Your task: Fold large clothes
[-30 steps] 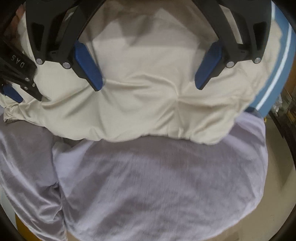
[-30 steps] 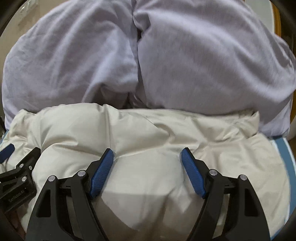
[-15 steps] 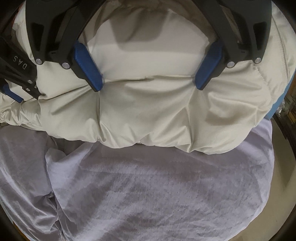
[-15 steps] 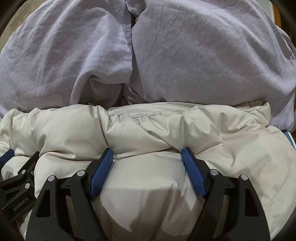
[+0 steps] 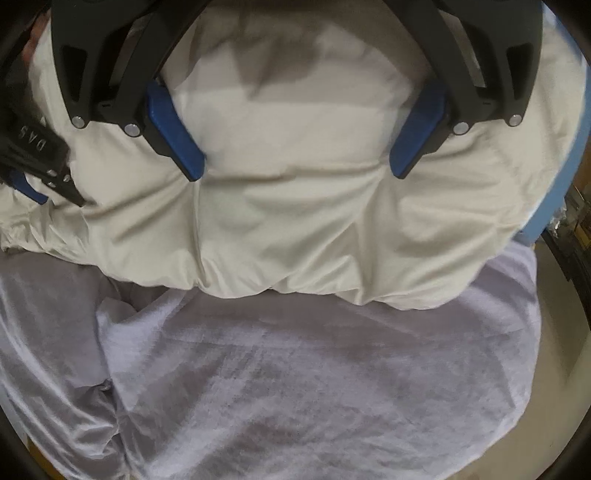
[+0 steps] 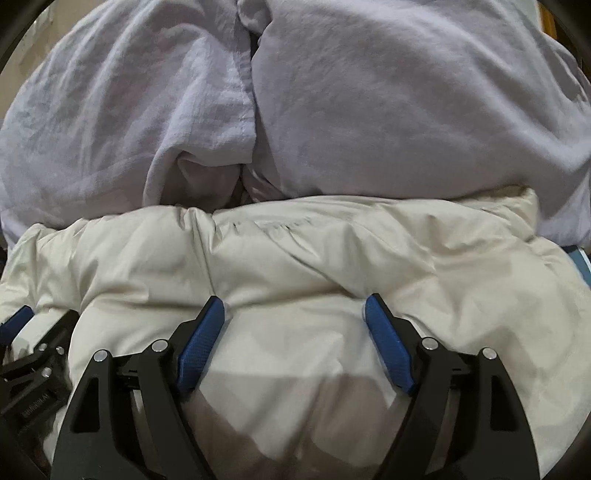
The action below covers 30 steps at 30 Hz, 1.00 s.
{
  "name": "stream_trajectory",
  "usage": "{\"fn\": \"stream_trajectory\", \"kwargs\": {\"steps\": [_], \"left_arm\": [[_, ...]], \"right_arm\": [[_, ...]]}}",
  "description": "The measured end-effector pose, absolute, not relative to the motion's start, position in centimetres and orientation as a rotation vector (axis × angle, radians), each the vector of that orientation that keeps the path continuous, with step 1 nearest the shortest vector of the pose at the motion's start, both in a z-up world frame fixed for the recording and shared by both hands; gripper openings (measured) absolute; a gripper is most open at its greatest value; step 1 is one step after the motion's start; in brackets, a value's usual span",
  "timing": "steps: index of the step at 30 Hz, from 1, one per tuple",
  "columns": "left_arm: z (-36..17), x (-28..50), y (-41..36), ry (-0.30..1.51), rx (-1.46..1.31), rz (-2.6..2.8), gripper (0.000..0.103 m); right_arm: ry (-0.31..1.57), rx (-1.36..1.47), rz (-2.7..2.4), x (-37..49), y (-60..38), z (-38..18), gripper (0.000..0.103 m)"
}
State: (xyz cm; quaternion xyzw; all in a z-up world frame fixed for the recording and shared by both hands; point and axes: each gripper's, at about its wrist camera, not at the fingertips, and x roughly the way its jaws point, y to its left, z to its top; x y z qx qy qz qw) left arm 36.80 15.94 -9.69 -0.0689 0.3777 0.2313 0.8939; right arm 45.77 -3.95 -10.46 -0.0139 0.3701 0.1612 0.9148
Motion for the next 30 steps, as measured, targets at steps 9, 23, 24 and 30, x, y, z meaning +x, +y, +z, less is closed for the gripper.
{"fn": "stream_trajectory", "kwargs": {"steps": [9,23,24,30], "left_arm": [[-4.6,26.5,17.8,0.751,-0.150,0.553,0.097],[-5.9,17.8,21.6,0.837,-0.286,0.645,0.097],[-6.3,17.7,21.9,0.844,-0.319,0.636,0.097],[-7.7,18.6,22.7,0.853,-0.435,0.593,0.097]], "right_arm": [[0.723,0.069,0.193,40.8,-13.1,-5.9,0.080],[0.905,0.337,0.054,36.4,-24.7,-9.9,0.080],[0.920,0.374,0.064,36.5,-25.2,-10.4,0.080],[0.963,0.519,0.183,36.4,-25.4,-11.9,0.080]]}}
